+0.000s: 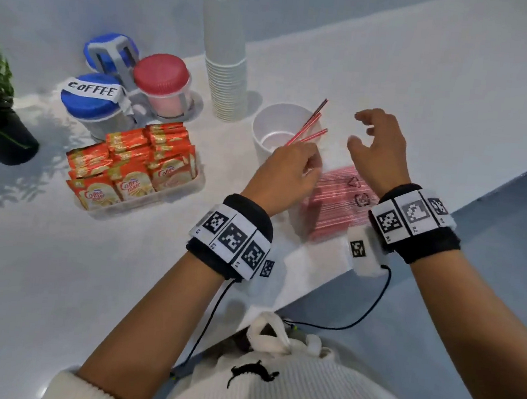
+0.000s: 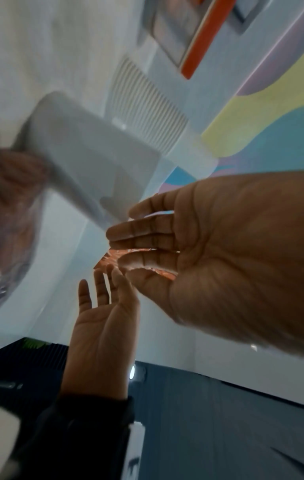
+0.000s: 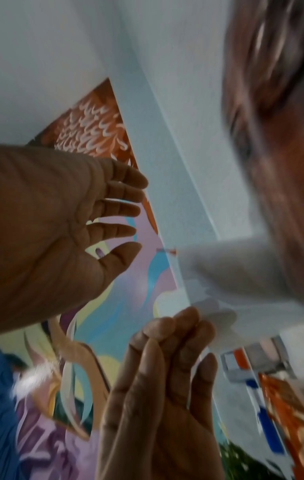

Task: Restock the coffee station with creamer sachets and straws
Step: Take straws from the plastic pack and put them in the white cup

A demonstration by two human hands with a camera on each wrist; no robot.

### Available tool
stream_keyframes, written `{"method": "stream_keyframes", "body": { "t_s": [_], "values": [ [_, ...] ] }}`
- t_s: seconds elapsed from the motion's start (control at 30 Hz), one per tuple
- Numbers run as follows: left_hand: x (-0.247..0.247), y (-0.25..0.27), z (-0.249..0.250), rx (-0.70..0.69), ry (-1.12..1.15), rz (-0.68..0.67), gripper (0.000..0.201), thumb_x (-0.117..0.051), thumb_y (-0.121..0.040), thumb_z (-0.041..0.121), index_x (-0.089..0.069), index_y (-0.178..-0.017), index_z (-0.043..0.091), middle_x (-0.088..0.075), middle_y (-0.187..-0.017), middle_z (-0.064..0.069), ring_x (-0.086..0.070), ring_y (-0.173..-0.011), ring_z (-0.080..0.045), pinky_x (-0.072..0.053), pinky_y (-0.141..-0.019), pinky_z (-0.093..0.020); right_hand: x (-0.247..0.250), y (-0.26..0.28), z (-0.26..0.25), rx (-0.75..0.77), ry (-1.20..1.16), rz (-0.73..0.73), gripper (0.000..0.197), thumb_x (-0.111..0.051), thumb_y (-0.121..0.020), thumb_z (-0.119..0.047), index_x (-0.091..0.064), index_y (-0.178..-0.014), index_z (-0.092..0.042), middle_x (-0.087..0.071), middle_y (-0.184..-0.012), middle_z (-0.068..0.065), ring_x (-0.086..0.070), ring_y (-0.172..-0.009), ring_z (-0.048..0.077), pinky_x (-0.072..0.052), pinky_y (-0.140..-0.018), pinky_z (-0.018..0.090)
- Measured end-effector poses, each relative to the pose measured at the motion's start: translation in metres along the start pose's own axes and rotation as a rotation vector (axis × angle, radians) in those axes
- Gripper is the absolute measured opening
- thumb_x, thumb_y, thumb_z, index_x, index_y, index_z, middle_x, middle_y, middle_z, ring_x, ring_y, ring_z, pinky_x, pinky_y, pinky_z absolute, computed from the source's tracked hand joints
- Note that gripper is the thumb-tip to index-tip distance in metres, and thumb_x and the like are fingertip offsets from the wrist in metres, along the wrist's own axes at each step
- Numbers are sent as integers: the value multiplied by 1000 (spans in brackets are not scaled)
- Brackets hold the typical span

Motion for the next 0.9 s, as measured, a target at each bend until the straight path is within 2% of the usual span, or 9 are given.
{"method": "stream_keyframes", "body": {
  "t_s": [0.17,0.23,0.33,0.4,0.47,0.57,0.67,0.83,0.9],
  "values": [
    [-63,-19,-11,133,-111,-225,29,-55,-90,18,-55,-117,6,-57,-115,-12,-55,-106,-25,-44,-91,-31,-11,-1,70,-188,77,-214,32,-52,-87,-12,-53,-119,-8,-55,-123,13,-52,-112,26,-39,-92,30],
    [-81,-21,-20,174,-210,-302,47,-60,-87,26,-45,-129,10,-51,-125,-12,-49,-116,-27,-40,-100,-36,-23,3,86,-224,93,-314,34,-54,-88,-16,-52,-121,-8,-56,-123,13,-53,-112,27,-40,-92,30],
    [-100,-20,-30,191,-342,-387,86,-70,-76,42,-24,-143,14,-37,-143,-10,-34,-133,-28,-24,-114,-44,-34,7,97,-245,67,-369,37,-54,-90,-21,-49,-124,-8,-54,-125,15,-52,-114,27,-37,-91,26],
    [-109,-18,-36,215,-396,-439,106,-74,-69,50,-11,-147,16,-25,-149,-10,-22,-139,-30,-14,-117,-47,-36,7,101,-245,30,-366,39,-54,-90,-24,-49,-126,-8,-53,-124,15,-52,-113,27,-35,-87,24],
    [-113,-15,-38,233,-451,-458,114,-75,-65,52,-5,-148,17,-20,-151,-10,-17,-140,-32,-11,-116,-48,-38,6,106,-275,-14,-397,41,-55,-90,-28,-49,-126,-9,-56,-115,12,-54,-110,26,-36,-84,24],
    [-112,-17,-34,231,-491,-415,102,-74,-68,42,-12,-145,16,-32,-141,-12,-31,-131,-33,-23,-113,-46,-39,2,120,-348,-93,-429,36,-59,-87,-30,-54,-118,-12,-61,-112,11,-58,-106,26,-46,-91,35],
    [-110,-21,-28,226,-515,-378,85,-71,-72,36,-24,-139,15,-42,-130,-13,-43,-119,-32,-36,-104,-44,-39,0,127,-401,-258,-429,25,-63,-85,-27,-58,-105,-14,-63,-113,17,-62,-103,29,-48,-97,44],
    [-99,-26,-20,222,-365,-404,55,-65,-80,35,-46,-126,13,-58,-114,-12,-53,-94,-22,-44,-80,-30,-42,15,113,-391,-648,-555,29,-60,-87,-19,-56,-115,-17,-59,-114,15,-61,-96,23,-51,-91,37],
    [-95,-24,-17,232,-308,-445,46,-62,-82,35,-52,-121,12,-62,-108,-11,-53,-87,-21,-43,-78,-29,-43,20,106,-371,-766,-624,29,-56,-88,-17,-55,-117,-16,-57,-116,13,-60,-95,20,-51,-86,30]
  ]
}}
Point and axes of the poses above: each hand's wrist, its own y-axis away from the middle knuckle, its own x-axis out of the back of the hand, z = x × y, the point moved 9 cm from there along -y, towards the middle knuckle
